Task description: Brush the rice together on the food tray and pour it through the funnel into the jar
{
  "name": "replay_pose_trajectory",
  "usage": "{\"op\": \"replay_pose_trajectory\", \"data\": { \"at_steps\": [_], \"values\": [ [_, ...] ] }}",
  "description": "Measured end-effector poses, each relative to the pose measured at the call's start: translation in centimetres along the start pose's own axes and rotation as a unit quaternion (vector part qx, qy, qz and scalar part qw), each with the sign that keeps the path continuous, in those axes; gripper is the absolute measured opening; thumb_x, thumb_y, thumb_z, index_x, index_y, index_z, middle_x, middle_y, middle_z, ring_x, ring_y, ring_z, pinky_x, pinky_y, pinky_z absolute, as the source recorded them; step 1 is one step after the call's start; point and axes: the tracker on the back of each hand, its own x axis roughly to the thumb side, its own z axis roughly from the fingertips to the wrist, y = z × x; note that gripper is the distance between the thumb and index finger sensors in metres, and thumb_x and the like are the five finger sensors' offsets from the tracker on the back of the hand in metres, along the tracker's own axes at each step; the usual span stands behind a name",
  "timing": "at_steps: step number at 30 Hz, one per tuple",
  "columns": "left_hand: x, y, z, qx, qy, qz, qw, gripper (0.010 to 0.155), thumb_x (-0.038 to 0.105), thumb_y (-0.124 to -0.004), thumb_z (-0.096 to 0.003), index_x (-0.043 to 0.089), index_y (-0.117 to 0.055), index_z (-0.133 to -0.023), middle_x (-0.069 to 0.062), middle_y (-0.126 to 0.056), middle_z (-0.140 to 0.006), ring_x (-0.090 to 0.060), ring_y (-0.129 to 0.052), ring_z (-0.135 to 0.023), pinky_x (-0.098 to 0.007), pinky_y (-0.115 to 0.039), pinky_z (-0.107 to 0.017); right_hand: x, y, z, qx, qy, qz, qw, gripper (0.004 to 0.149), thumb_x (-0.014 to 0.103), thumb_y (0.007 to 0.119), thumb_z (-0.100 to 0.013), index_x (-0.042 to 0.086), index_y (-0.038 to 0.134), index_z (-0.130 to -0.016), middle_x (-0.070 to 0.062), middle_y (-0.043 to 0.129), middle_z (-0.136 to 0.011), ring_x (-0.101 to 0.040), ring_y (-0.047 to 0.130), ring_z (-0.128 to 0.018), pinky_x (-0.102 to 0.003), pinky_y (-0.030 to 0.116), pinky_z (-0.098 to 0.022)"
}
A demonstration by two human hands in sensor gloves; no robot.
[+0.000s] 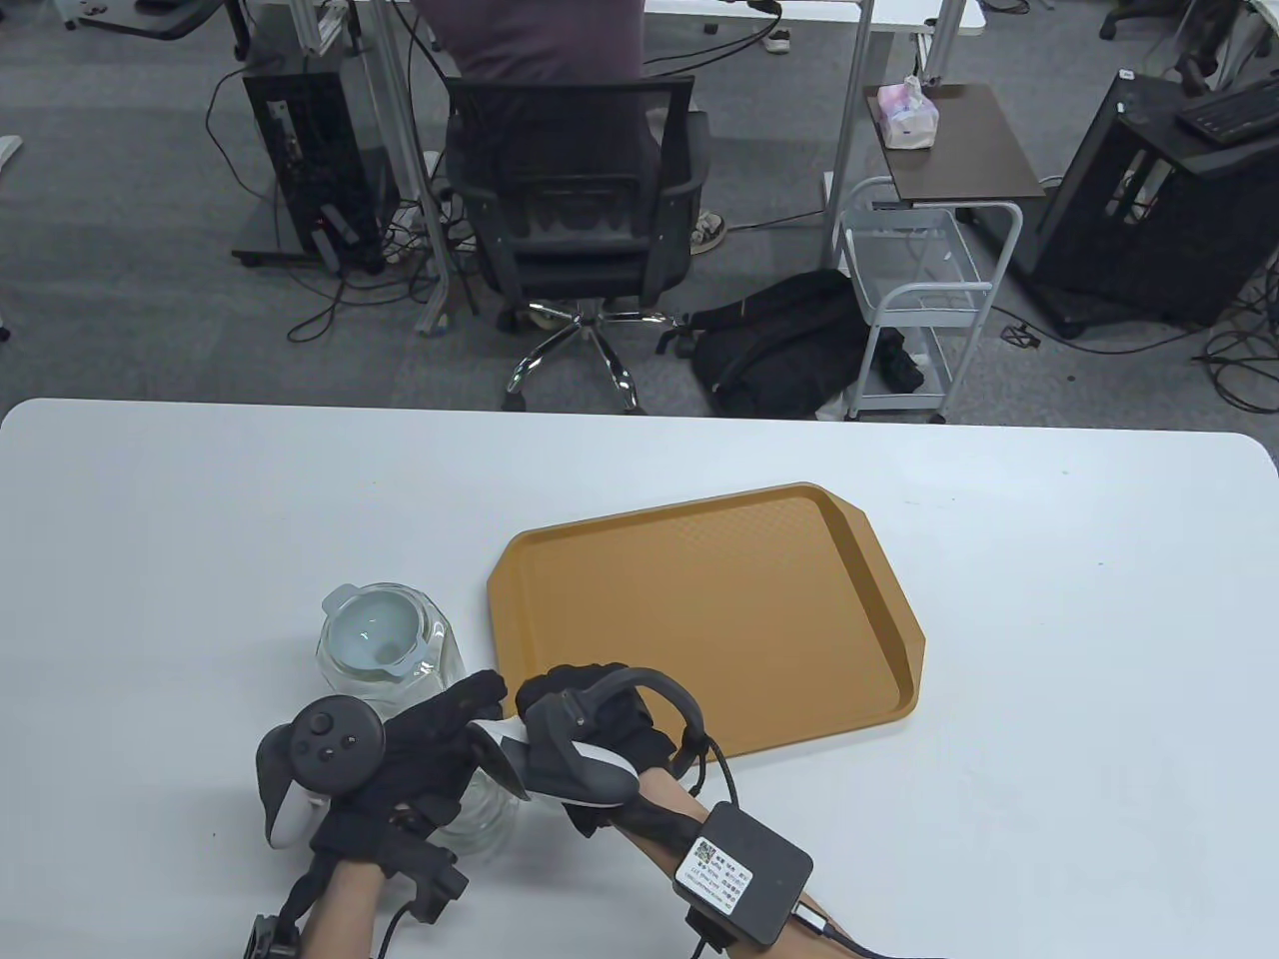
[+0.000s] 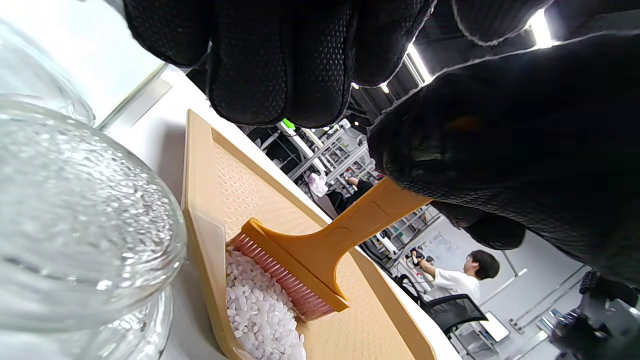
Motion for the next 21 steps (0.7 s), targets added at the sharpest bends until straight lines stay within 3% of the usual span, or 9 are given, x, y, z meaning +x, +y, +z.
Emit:
{"op": "replay_pose_trajectory", "data": {
  "at_steps": [9, 14, 21],
  "values": [
    [0.0, -0.1, 0.0, -0.002, -0.002, -0.004, 1.0, 0.062, 0.058, -0.064, -0.0511, 0.02, -0.071, -0.1, -0.012, -0.091, -0.093, -0.035, -0.092, -0.08, -0.06, -0.066, -0.067, -2.0, -1.7, 1.6, -0.041, 0.055, 0.035, 0.997, 0.044, 0.041, 0.087, -0.044, 0.013, 0.095, -0.077, -0.005, 0.1, -0.045, -0.016, 0.099, -0.024, -0.039, 0.087, -0.023],
    [0.1, -0.4, -0.1, -0.007, -0.004, -0.009, 1.0, 0.062, 0.058, -0.064, -0.0511, 0.021, -0.071, -0.1, -0.012, -0.091, -0.093, -0.035, -0.091, -0.08, -0.06, -0.066, -0.067, -2.5, -0.5, 1.4, -0.02, 0.067, 0.057, 0.996, 0.045, 0.04, 0.087, -0.045, 0.01, 0.095, -0.077, -0.005, 0.1, -0.044, -0.015, 0.099, -0.023, -0.039, 0.087, -0.023],
    [0.0, -0.5, -0.1, -0.01, 0.0, -0.01, 1.0, 0.063, 0.058, -0.064, -0.051, 0.02, -0.071, -0.1, -0.012, -0.09, -0.093, -0.035, -0.092, -0.08, -0.06, -0.066, -0.067, -0.6, 0.3, 0.7, -0.016, 0.044, 0.039, 0.998, 0.044, 0.038, 0.088, -0.045, 0.006, 0.096, -0.074, -0.005, 0.101, -0.039, -0.014, 0.1, -0.019, -0.037, 0.088, -0.019]
  ]
}}
